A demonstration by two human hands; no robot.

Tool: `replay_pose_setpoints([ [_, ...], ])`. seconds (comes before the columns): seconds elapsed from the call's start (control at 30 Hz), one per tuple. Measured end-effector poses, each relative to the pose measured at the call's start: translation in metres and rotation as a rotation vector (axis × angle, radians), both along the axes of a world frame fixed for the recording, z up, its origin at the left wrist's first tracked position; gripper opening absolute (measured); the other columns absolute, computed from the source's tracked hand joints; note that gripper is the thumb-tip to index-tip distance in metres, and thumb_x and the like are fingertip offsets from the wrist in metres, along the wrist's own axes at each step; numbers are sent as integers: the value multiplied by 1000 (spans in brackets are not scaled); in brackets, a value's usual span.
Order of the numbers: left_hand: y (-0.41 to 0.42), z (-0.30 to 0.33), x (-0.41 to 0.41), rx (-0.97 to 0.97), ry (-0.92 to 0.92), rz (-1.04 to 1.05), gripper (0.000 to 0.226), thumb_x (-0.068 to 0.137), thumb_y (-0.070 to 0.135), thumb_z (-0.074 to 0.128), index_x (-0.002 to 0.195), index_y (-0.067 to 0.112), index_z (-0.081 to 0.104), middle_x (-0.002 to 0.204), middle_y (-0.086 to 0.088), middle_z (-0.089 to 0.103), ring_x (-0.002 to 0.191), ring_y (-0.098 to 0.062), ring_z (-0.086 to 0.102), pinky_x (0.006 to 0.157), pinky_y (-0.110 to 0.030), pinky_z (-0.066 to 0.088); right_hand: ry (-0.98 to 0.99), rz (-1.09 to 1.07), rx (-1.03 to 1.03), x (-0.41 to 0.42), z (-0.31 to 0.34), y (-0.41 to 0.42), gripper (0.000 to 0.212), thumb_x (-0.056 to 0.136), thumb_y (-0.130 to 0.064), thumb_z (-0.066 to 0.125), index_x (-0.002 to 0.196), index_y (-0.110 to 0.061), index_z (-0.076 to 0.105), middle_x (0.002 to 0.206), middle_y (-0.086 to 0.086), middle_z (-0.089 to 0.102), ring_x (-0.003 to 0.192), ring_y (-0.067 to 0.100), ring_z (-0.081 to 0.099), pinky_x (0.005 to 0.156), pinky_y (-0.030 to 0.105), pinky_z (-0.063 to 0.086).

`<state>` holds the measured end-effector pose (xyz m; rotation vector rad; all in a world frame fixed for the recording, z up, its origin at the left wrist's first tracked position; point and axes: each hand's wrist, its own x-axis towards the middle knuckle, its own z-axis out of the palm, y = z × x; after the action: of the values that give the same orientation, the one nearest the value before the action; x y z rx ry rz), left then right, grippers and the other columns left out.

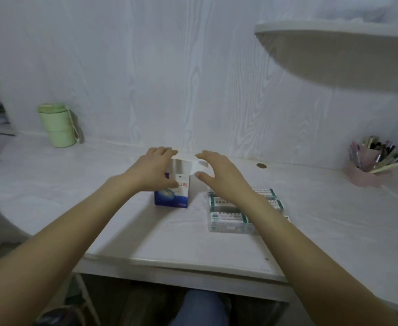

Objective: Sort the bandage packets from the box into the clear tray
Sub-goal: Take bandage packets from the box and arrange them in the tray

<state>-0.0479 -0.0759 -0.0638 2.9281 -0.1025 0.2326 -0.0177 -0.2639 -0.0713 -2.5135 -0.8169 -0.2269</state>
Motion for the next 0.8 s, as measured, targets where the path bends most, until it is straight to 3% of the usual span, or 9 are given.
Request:
replay_pose_setpoints([
  [0.07, 15, -5, 6, 44, 84, -3, 93, 80, 32, 71, 150, 14, 13, 157, -6, 17, 143, -25, 14, 114, -36, 22, 53, -1, -42, 5, -1, 13, 51, 97, -35, 49, 145, -24, 34, 155, -4, 27, 140, 14, 26, 112, 28, 22],
  [0.17, 28, -12, 12, -41, 110, -29, 94, 80, 26, 71, 151, 13, 11, 156, -7, 20, 142, -24, 17, 112, -34, 22, 105, -12, -12, 5, -4, 22, 46, 98, -33, 47, 142, -20, 40, 148, -1, 39, 134, 14, 38, 108, 29, 31],
  [0.37, 40, -24, -3, -210, -85, -131, 90, 69, 25, 83, 143, 12, 33, 134, -5, 40, 123, -20, 39, 97, -25, 35, 16, 4, 87, 0, -4, 23, 36, 93, -20, 58, 129, -19, 55, 139, -1, 46, 120, 13, 48, 95, 17, 32],
  [0.47, 39, -30, -19, -183, -220, -181, 83, 65, 25, 85, 134, 12, 41, 124, -4, 42, 114, -19, 42, 91, -25, 39, -27, 26, 122, -8, -7, 23, 33, 88, -12, 64, 120, -20, 62, 120, -2, 48, 111, 14, 49, 88, 14, 31],
  [0.6, 37, -42, -34, -88, -319, -217, 85, 63, 27, 86, 133, 11, 41, 124, -4, 40, 113, -20, 42, 92, -30, 42, -137, 21, 149, -22, -12, 23, 28, 84, 1, 58, 104, -15, 69, 99, -6, 48, 97, 12, 48, 80, 20, 37],
  [0.8, 39, -54, -56, -63, -378, -288, 76, 69, 15, 76, 136, 9, 41, 126, -7, 41, 110, -22, 43, 83, -32, 48, -183, 17, 81, -42, -16, 17, 25, 90, -3, 50, 101, -12, 71, 102, 1, 59, 99, 18, 51, 77, 23, 34],
])
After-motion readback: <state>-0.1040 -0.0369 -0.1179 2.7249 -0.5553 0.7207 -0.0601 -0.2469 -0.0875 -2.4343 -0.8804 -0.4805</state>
